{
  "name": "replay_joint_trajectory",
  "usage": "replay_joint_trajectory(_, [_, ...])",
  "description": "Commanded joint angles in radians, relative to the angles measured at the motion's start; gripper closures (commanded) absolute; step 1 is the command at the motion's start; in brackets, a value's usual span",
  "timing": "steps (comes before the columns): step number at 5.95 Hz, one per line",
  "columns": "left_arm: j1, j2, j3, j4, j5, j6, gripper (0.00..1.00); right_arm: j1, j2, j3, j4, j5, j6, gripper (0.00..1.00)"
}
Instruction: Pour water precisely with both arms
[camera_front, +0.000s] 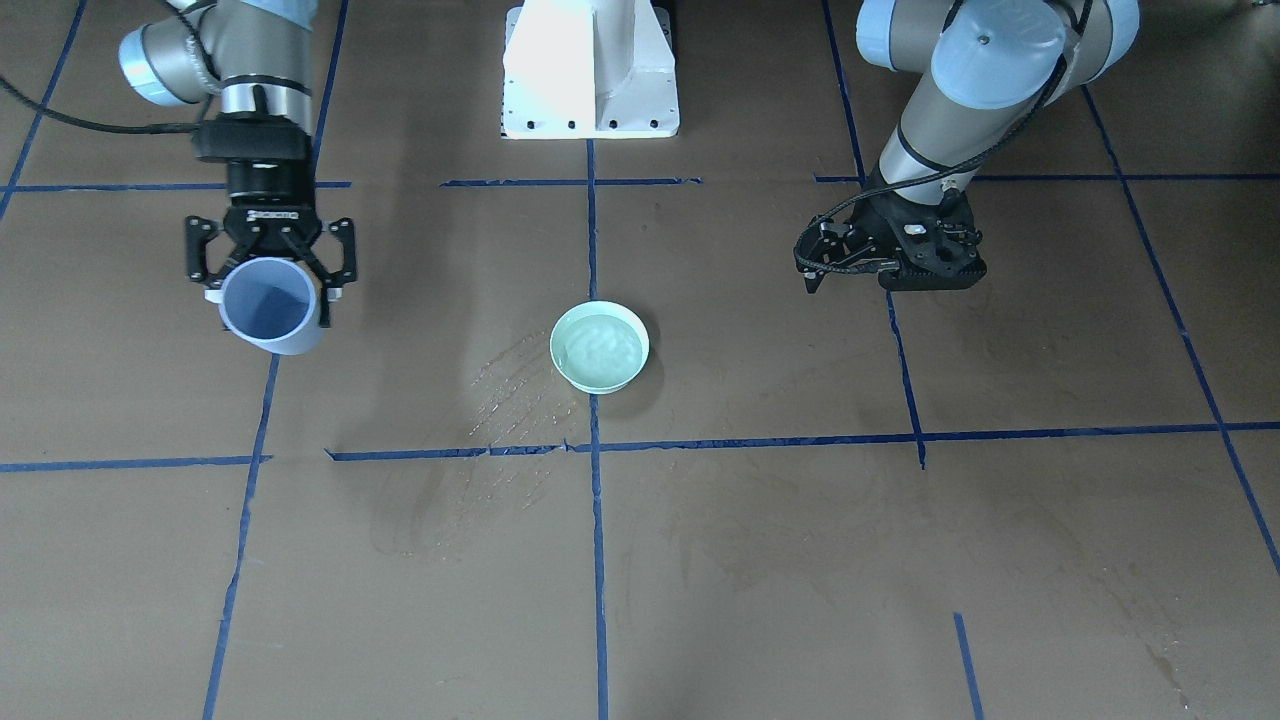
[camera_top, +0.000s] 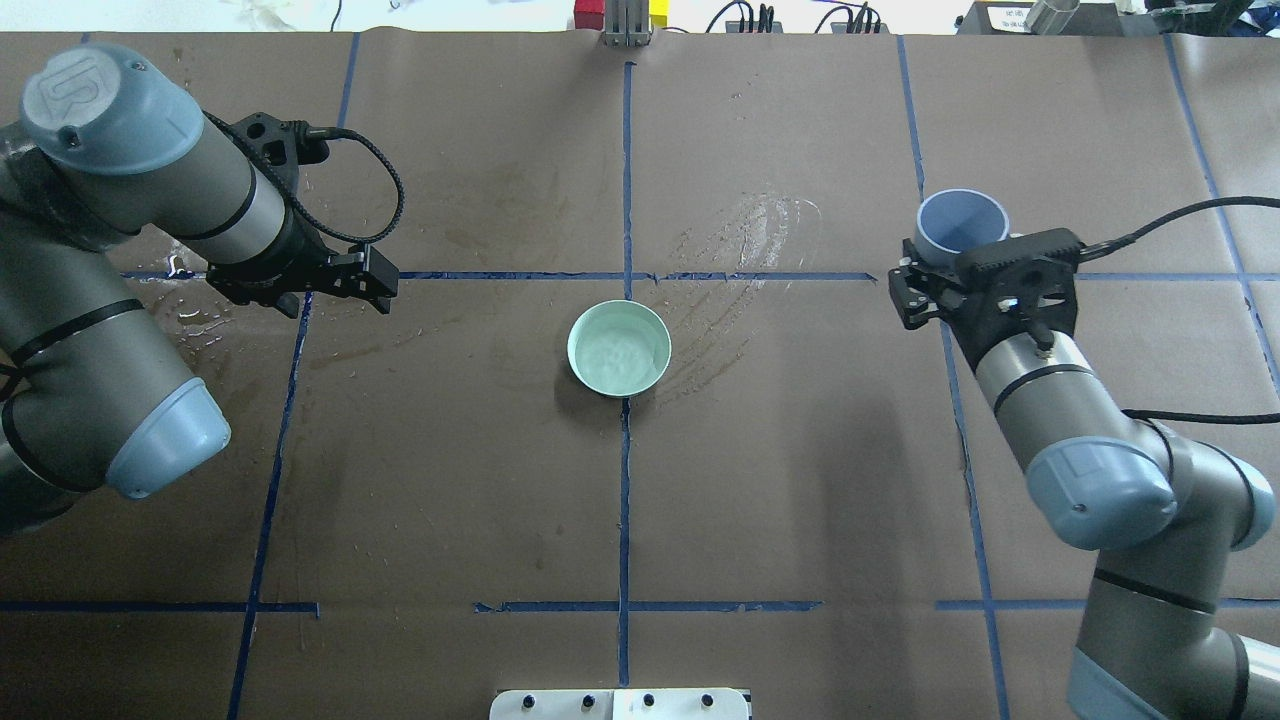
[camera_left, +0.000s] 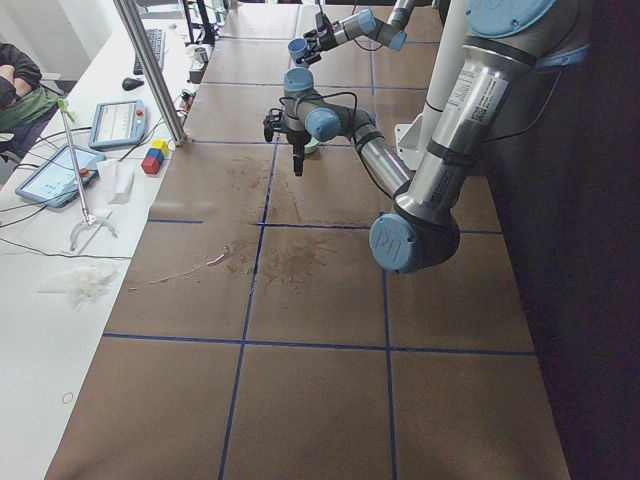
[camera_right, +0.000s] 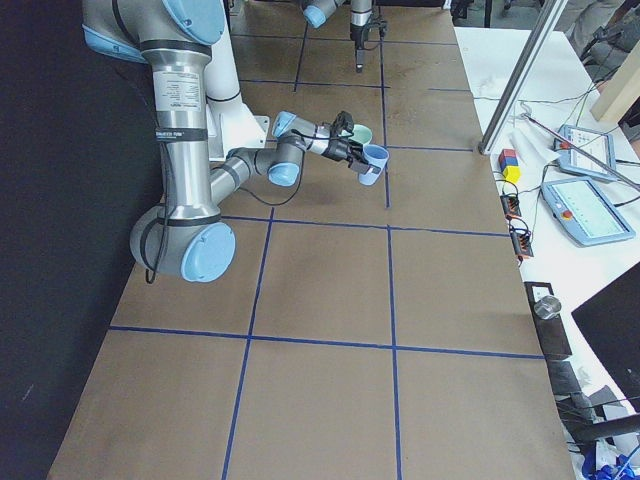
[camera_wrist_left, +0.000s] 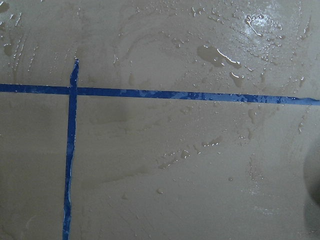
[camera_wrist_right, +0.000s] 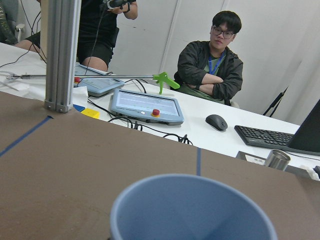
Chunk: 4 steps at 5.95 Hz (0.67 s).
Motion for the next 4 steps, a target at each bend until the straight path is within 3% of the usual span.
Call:
replay_joint_trajectory(1, [0.002, 0.0, -0.001, 0.0, 0.0, -0.002, 0.0, 0.041, -0.14, -0.006, 0.103, 0.003, 0.005, 1.0])
replay_joint_trajectory(2, [0.0, 0.0, -0.001, 0.0, 0.0, 0.0, 0.0, 0.067, -0.189, -0.009, 0.142, 0.015, 0.042, 1.0])
replay_joint_trajectory(3, [0.002, 0.0, -0.001, 0.0, 0.0, 0.0, 0.0, 0.103, -0.232, -0.04, 0.224, 0.11, 0.158, 1.0])
replay_joint_trajectory(4, [0.002, 0.0, -0.001, 0.0, 0.0, 0.0, 0.0, 0.114, -0.258, -0.107, 0.301, 0.095, 0.177, 1.0])
